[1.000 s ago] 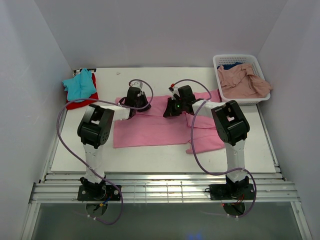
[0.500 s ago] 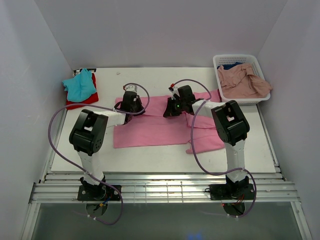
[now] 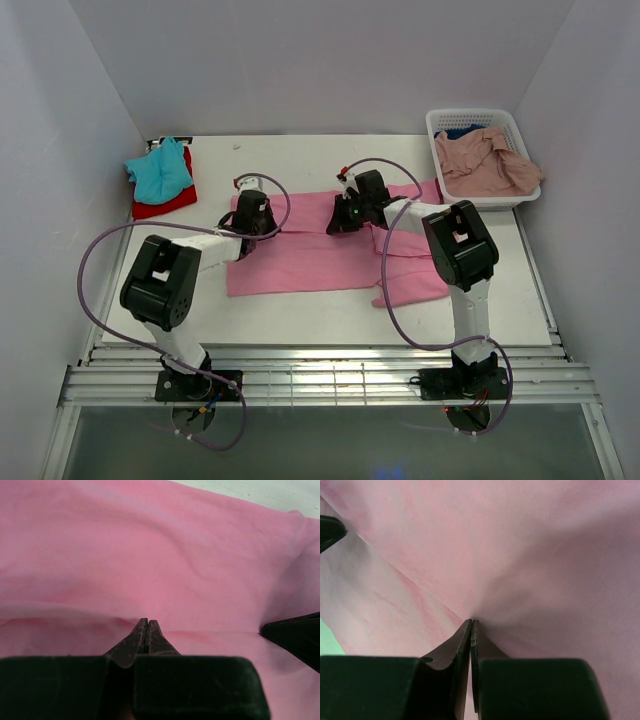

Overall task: Fold and stack the t-shirts
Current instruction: Fold the tshirt

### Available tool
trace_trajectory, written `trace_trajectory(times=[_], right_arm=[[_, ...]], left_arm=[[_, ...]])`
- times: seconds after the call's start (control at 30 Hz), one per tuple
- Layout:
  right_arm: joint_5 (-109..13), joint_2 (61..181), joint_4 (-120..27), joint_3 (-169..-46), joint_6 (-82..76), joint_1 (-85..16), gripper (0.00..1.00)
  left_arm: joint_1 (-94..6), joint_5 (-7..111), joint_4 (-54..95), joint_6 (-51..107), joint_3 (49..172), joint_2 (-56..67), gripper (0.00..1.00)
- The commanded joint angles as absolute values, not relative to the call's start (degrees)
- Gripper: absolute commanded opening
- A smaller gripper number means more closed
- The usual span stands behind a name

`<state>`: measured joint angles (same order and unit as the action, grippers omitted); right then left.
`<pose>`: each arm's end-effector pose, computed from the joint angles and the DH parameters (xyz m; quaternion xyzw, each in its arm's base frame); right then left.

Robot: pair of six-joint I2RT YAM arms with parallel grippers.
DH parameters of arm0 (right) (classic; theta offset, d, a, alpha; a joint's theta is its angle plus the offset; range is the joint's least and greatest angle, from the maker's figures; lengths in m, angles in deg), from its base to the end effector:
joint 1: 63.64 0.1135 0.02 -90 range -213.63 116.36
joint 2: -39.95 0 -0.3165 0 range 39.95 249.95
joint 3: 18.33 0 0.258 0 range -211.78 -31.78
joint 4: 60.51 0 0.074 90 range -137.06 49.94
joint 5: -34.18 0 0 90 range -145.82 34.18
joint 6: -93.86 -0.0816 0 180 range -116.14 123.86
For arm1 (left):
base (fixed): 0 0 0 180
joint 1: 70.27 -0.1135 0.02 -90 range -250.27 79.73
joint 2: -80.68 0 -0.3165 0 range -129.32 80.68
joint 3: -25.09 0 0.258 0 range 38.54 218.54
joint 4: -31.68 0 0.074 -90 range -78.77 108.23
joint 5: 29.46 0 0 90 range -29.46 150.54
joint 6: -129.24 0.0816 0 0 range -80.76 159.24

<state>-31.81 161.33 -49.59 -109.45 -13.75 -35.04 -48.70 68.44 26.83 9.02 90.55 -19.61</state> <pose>0.4402 0.2778 0.1559 -0.1709 0.8784 0.3328 0.2975 0.3831 -0.1394 0.1787 -0.0973 0.8982 -0.1291 0.4088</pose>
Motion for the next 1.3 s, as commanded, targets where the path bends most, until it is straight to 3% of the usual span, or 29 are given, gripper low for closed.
trace_trajectory(times=[0.0, 0.3, 0.53, 1.27], right_arm=[[-32.26, 162.56, -47.94, -111.84, -13.37, -34.63, 0.08], [-32.26, 162.99, -48.03, -111.76, -13.63, -34.54, 0.08], [-31.91, 162.73, -48.2, -111.49, -13.63, -34.54, 0.08], [-31.03, 163.35, -48.12, -110.7, -12.93, -34.19, 0.08]], left_arm=[[-48.47, 71.52, 25.88, 7.6, 87.76, -13.54, 0.0], [-48.47, 79.15, 27.46, 8.29, 83.54, -8.53, 0.0], [-49.17, 87.42, 28.42, 12.52, 88.02, -13.44, 0.0], [-54.71, 90.51, 34.49, 15.68, 88.73, -19.52, 0.0]])
